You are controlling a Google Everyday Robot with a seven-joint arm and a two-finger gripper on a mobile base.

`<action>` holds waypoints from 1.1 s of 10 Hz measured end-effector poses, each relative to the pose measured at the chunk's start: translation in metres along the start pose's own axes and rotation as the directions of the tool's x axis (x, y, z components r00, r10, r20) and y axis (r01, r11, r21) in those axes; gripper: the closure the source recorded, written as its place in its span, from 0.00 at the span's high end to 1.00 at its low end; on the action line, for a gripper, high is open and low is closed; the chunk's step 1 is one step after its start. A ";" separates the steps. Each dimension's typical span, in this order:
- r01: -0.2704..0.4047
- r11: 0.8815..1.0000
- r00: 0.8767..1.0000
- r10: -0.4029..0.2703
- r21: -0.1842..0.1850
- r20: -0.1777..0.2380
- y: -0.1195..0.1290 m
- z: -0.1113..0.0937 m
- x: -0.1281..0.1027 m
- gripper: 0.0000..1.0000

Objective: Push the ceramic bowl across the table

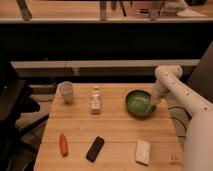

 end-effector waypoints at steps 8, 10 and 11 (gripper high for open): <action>0.068 0.997 0.998 -0.068 -0.044 -0.004 0.019 0.015 -0.014 0.03; 0.083 0.995 0.996 -0.084 -0.059 -0.005 0.026 0.020 -0.018 0.03; 0.088 0.994 0.996 -0.089 -0.064 -0.006 0.029 0.021 -0.018 0.03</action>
